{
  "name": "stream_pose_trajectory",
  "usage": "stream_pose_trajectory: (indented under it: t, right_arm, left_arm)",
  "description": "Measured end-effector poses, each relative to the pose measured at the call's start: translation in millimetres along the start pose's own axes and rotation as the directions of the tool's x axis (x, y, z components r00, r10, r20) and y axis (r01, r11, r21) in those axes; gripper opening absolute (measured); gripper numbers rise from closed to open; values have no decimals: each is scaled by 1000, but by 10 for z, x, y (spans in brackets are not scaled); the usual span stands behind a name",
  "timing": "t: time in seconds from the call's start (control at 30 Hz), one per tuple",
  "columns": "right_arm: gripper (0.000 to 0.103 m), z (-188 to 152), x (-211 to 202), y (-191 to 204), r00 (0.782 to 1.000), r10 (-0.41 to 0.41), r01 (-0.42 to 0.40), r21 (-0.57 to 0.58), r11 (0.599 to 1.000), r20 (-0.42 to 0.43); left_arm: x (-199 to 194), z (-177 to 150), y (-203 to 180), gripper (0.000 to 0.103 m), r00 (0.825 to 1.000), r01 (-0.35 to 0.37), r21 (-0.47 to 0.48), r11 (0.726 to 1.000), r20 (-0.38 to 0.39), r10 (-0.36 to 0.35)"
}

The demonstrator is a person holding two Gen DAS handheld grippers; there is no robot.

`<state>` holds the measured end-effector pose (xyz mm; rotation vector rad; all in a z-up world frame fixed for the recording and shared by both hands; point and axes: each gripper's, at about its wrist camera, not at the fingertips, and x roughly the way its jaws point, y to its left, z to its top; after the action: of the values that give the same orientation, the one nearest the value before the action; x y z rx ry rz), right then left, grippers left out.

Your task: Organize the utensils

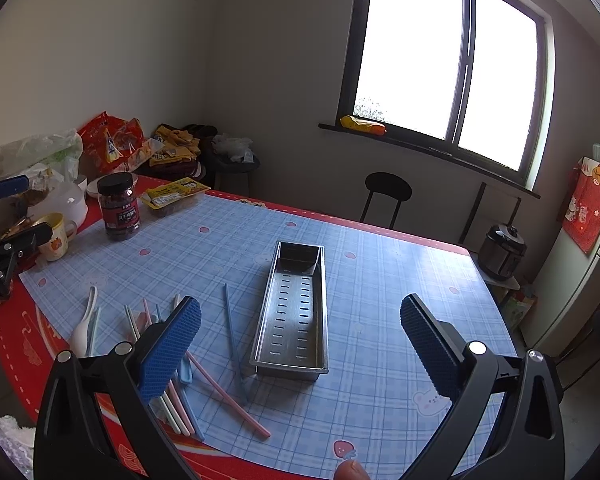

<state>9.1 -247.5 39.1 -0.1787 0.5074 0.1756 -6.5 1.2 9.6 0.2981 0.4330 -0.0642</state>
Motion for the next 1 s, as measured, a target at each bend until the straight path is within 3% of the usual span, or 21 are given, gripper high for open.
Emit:
stream_pose_trajectory:
  t: [1.0]
  right_arm:
    - [98,-32,76,36,1000,3,-3,2,1000,-8]
  left_arm:
    - [60,-37,68,98,1000,-14,-11,1000,-15,14]
